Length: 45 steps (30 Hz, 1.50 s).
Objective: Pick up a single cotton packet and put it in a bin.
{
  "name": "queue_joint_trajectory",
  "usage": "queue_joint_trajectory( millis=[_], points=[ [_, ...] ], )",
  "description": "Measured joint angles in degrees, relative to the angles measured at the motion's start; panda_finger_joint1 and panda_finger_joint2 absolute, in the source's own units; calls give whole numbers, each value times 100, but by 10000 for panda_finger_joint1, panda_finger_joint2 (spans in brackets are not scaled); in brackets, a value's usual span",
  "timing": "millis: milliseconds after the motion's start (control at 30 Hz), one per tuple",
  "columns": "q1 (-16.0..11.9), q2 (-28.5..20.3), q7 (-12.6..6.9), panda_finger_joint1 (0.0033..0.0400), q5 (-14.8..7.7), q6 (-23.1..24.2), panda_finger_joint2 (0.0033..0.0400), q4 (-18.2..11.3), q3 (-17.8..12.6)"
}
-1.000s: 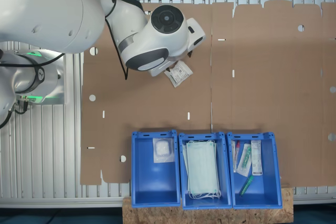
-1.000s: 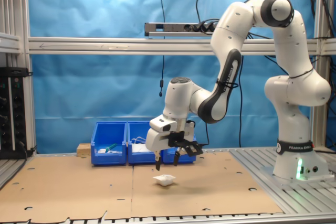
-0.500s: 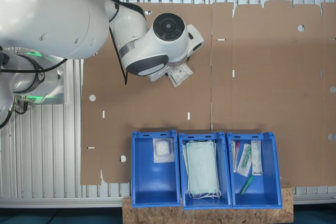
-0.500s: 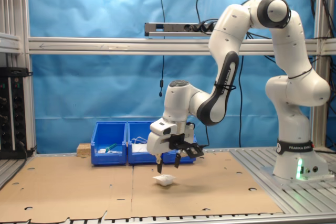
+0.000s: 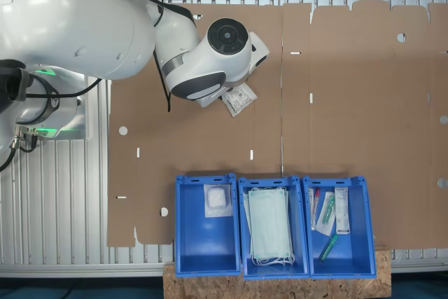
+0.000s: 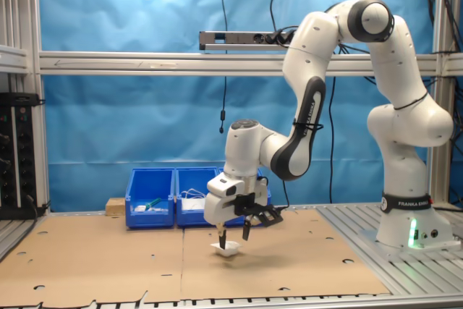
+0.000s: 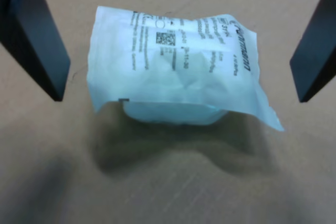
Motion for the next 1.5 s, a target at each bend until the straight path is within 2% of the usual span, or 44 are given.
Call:
queue_joint_trajectory(
  millis=[600,1233,1500],
  points=[
    [-843,270,-27,400,0,0,400,237,783],
    [-1428,547,-100,400,0,0,400,551,1238],
    [-1637,610,-109,400,0,0,400,589,1322]
  ],
)
